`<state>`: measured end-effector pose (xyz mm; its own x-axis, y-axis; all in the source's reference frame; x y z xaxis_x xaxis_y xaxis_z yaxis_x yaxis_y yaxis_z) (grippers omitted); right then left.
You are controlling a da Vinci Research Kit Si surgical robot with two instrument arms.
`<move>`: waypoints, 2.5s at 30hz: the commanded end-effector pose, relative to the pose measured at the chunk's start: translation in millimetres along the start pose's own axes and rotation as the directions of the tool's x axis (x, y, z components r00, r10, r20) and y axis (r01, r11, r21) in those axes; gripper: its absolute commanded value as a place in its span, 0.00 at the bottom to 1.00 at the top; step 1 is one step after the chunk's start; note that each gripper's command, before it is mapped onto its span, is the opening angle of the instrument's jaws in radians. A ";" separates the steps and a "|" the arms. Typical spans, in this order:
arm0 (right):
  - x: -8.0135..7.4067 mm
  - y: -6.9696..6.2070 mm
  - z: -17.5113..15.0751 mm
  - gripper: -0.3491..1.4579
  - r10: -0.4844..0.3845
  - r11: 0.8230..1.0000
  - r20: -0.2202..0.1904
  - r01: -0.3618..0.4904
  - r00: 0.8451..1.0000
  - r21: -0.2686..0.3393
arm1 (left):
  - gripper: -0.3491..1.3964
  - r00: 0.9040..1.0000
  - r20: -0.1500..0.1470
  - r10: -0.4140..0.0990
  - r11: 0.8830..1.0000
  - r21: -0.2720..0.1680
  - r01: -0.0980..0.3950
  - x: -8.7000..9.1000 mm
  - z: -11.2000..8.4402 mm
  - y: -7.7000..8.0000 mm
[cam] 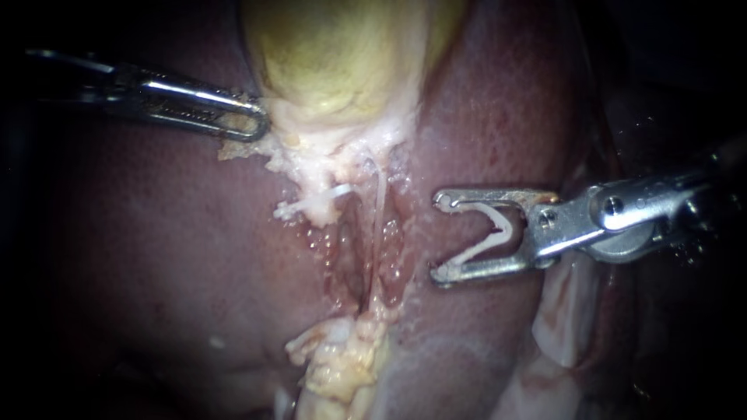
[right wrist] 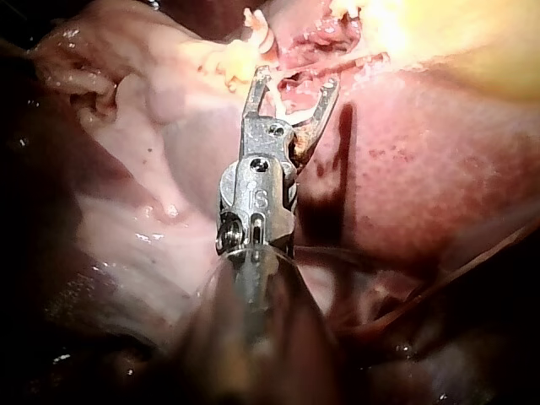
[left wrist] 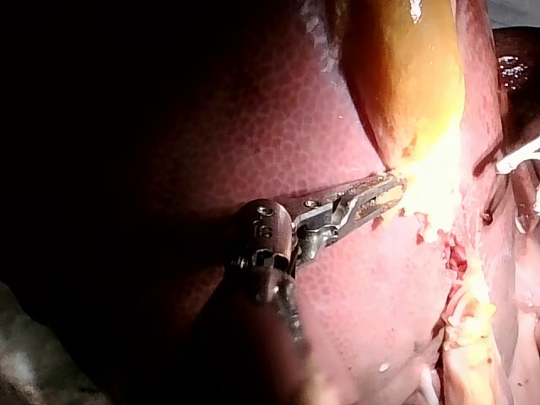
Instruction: Clipping first clip right tube
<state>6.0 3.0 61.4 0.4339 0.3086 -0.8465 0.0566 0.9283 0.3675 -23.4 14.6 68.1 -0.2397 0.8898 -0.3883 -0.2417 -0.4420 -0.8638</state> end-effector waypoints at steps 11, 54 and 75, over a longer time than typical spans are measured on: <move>-0.1 -0.1 0.4 0.47 -0.001 1.000 0.000 0.001 1.000 0.001 | 0.00 0.999 -0.039 -0.006 1.000 -0.016 0.005 4.9 -7.0 5.8; -4.3 -4.5 14.8 0.44 0.349 0.880 -0.209 -0.242 0.914 0.409 | 0.00 0.999 -0.044 0.005 1.000 -0.013 -0.006 4.7 -6.9 6.3; -3.7 -5.1 12.3 0.00 0.471 0.843 -0.188 -0.378 0.862 0.382 | 0.00 0.999 -0.044 0.006 1.000 -0.013 -0.007 4.6 -6.9 6.2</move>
<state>15.1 -5.4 67.4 0.2315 0.7427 -0.6284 0.2275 0.5867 0.7772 -19.5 16.7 58.7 -0.1996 0.8911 -0.4075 -0.2280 -0.4467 -0.8651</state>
